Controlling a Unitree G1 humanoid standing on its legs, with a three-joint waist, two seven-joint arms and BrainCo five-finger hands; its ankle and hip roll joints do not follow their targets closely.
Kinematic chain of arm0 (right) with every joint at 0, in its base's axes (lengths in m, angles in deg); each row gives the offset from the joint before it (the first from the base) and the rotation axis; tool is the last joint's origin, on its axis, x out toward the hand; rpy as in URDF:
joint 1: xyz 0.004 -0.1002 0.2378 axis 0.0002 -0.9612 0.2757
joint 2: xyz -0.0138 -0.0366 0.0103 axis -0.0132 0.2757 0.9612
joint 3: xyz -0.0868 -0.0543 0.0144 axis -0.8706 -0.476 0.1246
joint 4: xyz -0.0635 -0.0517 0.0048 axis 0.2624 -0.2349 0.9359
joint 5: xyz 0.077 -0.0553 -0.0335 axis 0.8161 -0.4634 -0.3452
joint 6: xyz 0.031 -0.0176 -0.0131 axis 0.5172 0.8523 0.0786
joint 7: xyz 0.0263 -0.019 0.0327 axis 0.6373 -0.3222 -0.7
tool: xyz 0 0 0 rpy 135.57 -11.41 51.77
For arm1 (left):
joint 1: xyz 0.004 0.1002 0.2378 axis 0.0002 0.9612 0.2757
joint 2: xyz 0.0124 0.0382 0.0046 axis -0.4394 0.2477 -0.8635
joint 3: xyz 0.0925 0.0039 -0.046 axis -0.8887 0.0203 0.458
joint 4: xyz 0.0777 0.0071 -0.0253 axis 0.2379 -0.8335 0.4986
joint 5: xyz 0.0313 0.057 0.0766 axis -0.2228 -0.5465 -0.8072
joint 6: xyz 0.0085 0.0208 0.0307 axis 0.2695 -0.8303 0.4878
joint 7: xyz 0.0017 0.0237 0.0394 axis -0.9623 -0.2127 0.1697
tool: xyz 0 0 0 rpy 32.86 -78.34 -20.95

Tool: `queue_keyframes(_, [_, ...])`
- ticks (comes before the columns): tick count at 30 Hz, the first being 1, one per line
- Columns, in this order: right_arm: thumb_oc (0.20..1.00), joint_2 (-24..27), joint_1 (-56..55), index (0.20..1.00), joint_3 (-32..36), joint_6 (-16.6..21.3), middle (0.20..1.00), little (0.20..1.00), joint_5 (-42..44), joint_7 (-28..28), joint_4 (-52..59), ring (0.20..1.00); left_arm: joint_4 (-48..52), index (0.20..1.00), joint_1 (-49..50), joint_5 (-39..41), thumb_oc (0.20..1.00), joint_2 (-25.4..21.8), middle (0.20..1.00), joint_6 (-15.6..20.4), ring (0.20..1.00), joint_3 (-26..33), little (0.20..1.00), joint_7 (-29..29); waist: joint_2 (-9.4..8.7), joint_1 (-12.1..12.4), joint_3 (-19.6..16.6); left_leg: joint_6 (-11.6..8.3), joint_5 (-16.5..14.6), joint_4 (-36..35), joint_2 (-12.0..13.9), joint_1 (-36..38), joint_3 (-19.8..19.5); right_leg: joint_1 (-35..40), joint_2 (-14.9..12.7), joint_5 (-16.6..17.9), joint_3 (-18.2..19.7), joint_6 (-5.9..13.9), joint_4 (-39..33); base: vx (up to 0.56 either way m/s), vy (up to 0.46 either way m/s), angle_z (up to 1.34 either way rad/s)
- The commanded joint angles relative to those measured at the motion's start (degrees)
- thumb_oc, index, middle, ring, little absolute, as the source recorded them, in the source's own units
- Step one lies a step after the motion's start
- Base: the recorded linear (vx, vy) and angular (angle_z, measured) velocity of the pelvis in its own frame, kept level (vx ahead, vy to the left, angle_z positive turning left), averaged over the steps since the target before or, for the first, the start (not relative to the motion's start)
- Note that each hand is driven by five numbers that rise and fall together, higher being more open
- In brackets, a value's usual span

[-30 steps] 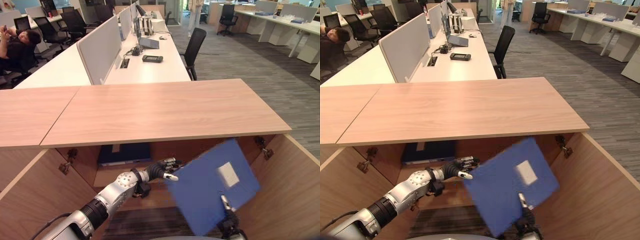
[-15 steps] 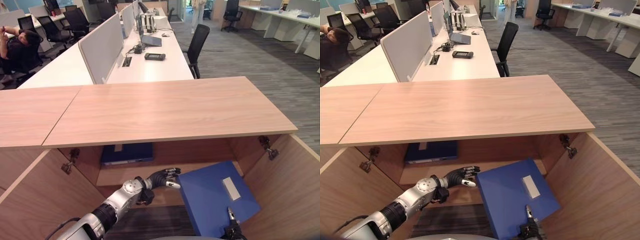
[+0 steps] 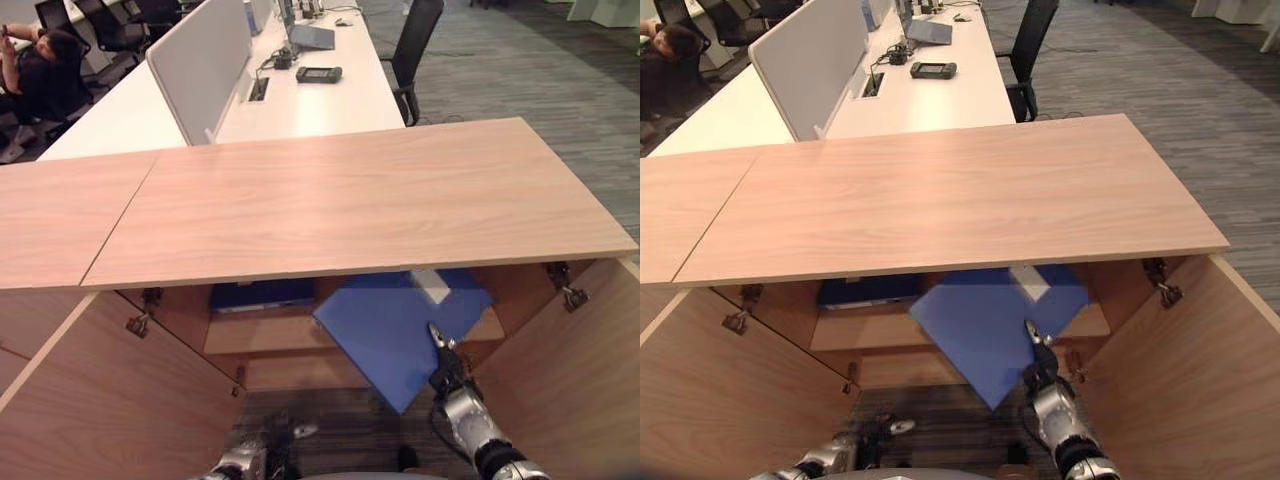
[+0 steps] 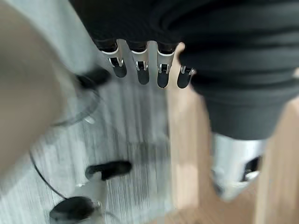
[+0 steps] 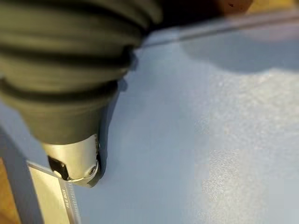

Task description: Put the empty folder in the office cabinet

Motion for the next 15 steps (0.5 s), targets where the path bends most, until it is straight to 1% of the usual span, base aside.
queue_keyframes(1, [0.2, -1.1, 2.3, 0.2, 4.0, 3.7, 0.2, 0.2, -0.4, 0.7, 1.6, 0.2, -2.5, 1.0, -3.1, -2.8, 1.0, -1.9, 1.0, 0.2, 1.0, -2.5, 1.0, 2.1, -3.25, 0.5, 1.2, -2.4, -2.0, 1.0, 0.6, 2.5, -2.2, 0.9, 3.1, -5.9, -1.8, -1.21, 4.7, 0.04, -0.04, -0.05])
queue_keyframes(2, [0.2, 0.0, 1.6, 0.2, 4.5, 3.8, 0.2, 0.2, -1.4, 0.5, 3.6, 0.2, -2.8, 1.0, -0.6, -2.5, 1.0, -2.5, 1.0, 0.1, 1.0, 0.3, 1.0, 2.6, -3.48, 1.7, 1.8, -2.01, -1.9, 4.4, -0.1, 0.7, -3.6, 1.2, 2.8, -6.3, -2.1, -1.87, 5.2, 0.04, -0.02, -0.07])
queue_keyframes(4, [0.2, 0.8, 0.1, 0.2, 5.8, 3.5, 0.2, 0.2, -2.3, 0.7, 5.1, 0.2, -3.1, 1.0, 1.9, -2.2, 1.0, -2.7, 1.0, 0.0, 1.0, 2.6, 1.0, 2.5, -3.23, 2.5, 1.6, -1.26, -1.8, 5.2, -2.9, -2.7, -6.9, 1.7, 2.5, -6.5, -2.3, -2.05, 4.4, 0.06, 0.005, -0.13])
queue_keyframes(5, [0.2, 0.8, 0.0, 0.2, 5.8, 3.5, 0.2, 0.2, -2.3, 0.7, 5.2, 0.2, -3.1, 1.0, 2.0, -2.2, 1.0, -2.7, 1.0, 0.0, 1.0, 2.6, 1.0, 2.5, -3.26, 2.4, 1.5, -1.23, -1.9, 5.3, -2.9, -2.8, -7.0, 1.8, 2.4, -6.5, -2.5, -2.01, 4.4, 0.07, 0.032, 0.02])
queue_keyframes(7, [0.2, 1.7, -1.0, 0.2, 6.3, 3.1, 0.2, 0.2, -3.6, 1.0, 6.3, 0.2, -3.1, 1.0, 4.3, -2.2, 1.0, -2.9, 1.0, 0.1, 1.0, 4.2, 1.0, 2.2, -2.74, 3.2, 1.5, -0.5, -1.7, 4.5, -5.1, -5.0, -7.8, 2.3, 2.4, -6.4, -2.3, -1.8, 3.5, 0.08, 0.069, 0.15])
queue_keyframes(8, [0.2, 1.8, -1.2, 0.2, 6.7, 2.7, 0.2, 0.2, -3.9, 1.3, 6.4, 0.2, -3.3, 1.0, 5.2, -2.1, 1.0, -2.9, 1.0, 0.0, 1.0, 5.0, 1.0, 2.2, -2.44, 3.4, 1.6, -0.39, -1.4, 3.7, -5.5, -5.2, -8.1, 2.4, 2.4, -6.4, -1.8, -1.71, 3.4, 0.09, 0.109, 0.04])
queue_keyframes(10, [0.2, 1.5, -2.9, 0.2, 7.6, 2.2, 0.2, 0.2, -4.0, 2.2, 6.9, 0.2, -4.4, 1.0, 8.1, -4.3, 1.0, -3.5, 1.0, -0.2, 1.0, 6.4, 1.0, 2.2, -1.46, 3.5, 0.7, 0.24, -1.6, 1.8, -6.2, -4.0, -8.1, 2.8, 2.7, -6.1, -1.0, -1.52, 2.1, 0.14, 0.154, -0.26])
queue_keyframes(13, [0.2, 1.0, -3.6, 0.2, 7.8, 1.7, 0.2, 0.2, -4.0, 2.6, 7.1, 0.2, -5.2, 1.0, 9.4, -5.3, 1.0, -3.8, 1.0, -0.5, 1.0, 7.0, 1.0, 2.2, -1.23, 3.7, 0.2, 0.47, -1.9, 0.9, -6.2, -3.0, -7.6, 3.4, 2.4, -5.7, -0.6, -1.18, 0.9, 0.1, 0.117, -0.51])
queue_keyframes(15, [0.2, 0.6, -3.7, 0.2, 7.9, 1.7, 0.2, 0.2, -3.2, 3.1, 7.6, 0.2, -5.2, 1.0, 10.3, -6.7, 1.0, -4.1, 1.0, -0.4, 1.0, 7.4, 1.0, 2.5, -1.0, 4.0, 0.6, 1.3, -2.8, 0.7, -6.6, -2.5, -7.1, 3.3, 1.8, -5.4, 0.7, -0.35, 0.3, 0.03, 0.136, -0.17])
